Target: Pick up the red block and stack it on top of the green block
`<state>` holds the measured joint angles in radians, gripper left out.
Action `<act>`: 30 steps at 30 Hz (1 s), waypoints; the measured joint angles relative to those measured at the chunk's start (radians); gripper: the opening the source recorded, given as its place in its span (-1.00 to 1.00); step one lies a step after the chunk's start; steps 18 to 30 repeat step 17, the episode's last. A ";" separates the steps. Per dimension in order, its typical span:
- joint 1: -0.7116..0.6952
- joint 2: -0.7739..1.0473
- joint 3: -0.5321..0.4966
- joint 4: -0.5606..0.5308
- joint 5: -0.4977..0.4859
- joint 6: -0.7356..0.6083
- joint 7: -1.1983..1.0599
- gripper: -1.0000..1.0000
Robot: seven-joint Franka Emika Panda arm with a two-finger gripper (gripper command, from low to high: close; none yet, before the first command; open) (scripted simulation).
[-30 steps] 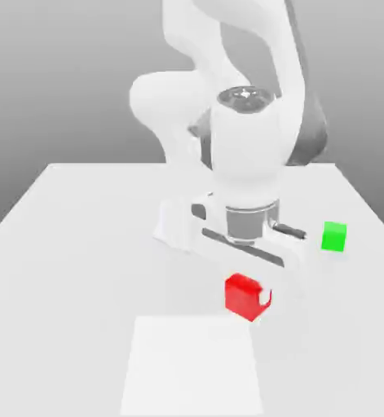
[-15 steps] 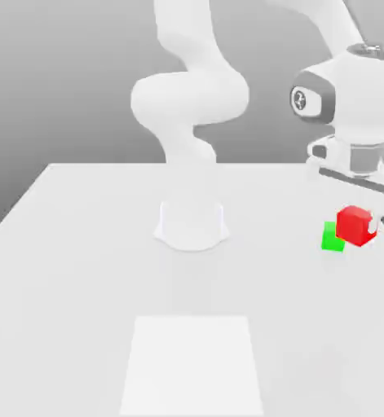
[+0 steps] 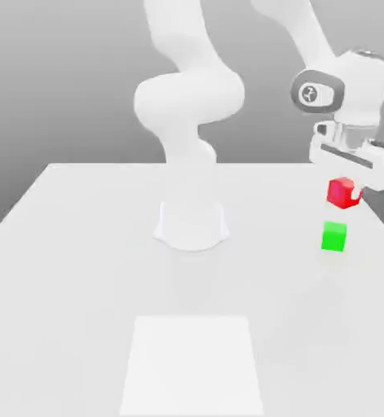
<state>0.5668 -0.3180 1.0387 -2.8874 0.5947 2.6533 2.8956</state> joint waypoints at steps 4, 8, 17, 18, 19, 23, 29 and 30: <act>-0.152 0.065 0.159 0.003 -0.001 0.078 0.002 -1.00; -0.419 0.126 0.428 0.006 -0.003 0.159 0.002 -1.00; -0.419 0.126 0.429 0.006 -0.003 0.162 0.001 1.00; -0.419 0.126 0.429 0.006 -0.003 0.162 0.001 1.00; -0.419 0.126 0.429 0.006 -0.003 0.162 0.001 1.00; -0.419 0.126 0.429 0.006 -0.003 0.162 0.001 1.00; -0.419 0.126 0.429 0.006 -0.003 0.162 0.001 1.00; -0.419 0.126 0.429 0.006 -0.003 0.162 0.001 1.00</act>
